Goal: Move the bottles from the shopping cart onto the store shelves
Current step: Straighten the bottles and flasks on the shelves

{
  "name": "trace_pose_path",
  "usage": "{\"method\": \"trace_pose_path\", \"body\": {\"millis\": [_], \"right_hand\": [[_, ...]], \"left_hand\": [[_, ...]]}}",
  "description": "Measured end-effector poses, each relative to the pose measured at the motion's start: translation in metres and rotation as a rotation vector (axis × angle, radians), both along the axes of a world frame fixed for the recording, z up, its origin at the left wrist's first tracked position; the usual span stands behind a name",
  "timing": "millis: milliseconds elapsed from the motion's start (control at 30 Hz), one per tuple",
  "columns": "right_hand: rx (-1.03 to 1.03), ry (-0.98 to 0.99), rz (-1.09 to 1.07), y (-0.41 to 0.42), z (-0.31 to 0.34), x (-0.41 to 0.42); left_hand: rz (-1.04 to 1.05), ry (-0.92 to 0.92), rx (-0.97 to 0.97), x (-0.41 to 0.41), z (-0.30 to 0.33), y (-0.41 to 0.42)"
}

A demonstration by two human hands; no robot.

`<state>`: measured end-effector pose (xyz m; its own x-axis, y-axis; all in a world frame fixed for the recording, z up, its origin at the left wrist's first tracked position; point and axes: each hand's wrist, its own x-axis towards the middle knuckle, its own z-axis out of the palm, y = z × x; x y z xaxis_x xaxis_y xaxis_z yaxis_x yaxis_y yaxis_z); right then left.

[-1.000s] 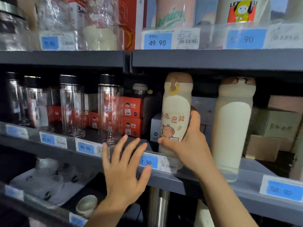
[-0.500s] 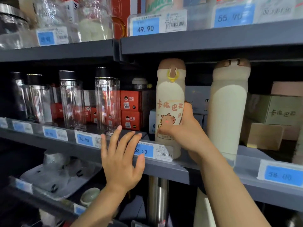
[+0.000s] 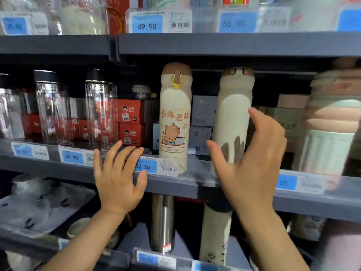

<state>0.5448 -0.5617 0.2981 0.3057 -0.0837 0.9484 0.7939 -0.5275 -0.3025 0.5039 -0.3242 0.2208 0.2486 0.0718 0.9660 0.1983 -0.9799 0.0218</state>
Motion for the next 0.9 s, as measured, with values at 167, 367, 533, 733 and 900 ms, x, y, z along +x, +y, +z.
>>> {"method": "trace_pose_path", "body": {"millis": [167, 367, 533, 733, 900], "right_hand": [[-0.190, 0.376, -0.134, -0.003, 0.020, 0.027], [-0.160, 0.545, 0.155, -0.010, 0.020, 0.039], [-0.158, 0.623, 0.268, -0.019, 0.025, 0.039], [-0.215, 0.579, -0.110, -0.001, 0.018, 0.035], [-0.178, 0.556, 0.018, -0.008, 0.012, 0.046]], "left_hand": [[-0.014, -0.019, 0.005, 0.000, 0.001, 0.000], [-0.013, -0.023, 0.011, 0.000, 0.000, 0.000], [-0.008, -0.031, 0.008, 0.000, -0.001, 0.000], [-0.011, -0.014, -0.003, -0.001, 0.001, -0.001], [-0.007, -0.016, -0.008, -0.001, 0.000, -0.002]]}}
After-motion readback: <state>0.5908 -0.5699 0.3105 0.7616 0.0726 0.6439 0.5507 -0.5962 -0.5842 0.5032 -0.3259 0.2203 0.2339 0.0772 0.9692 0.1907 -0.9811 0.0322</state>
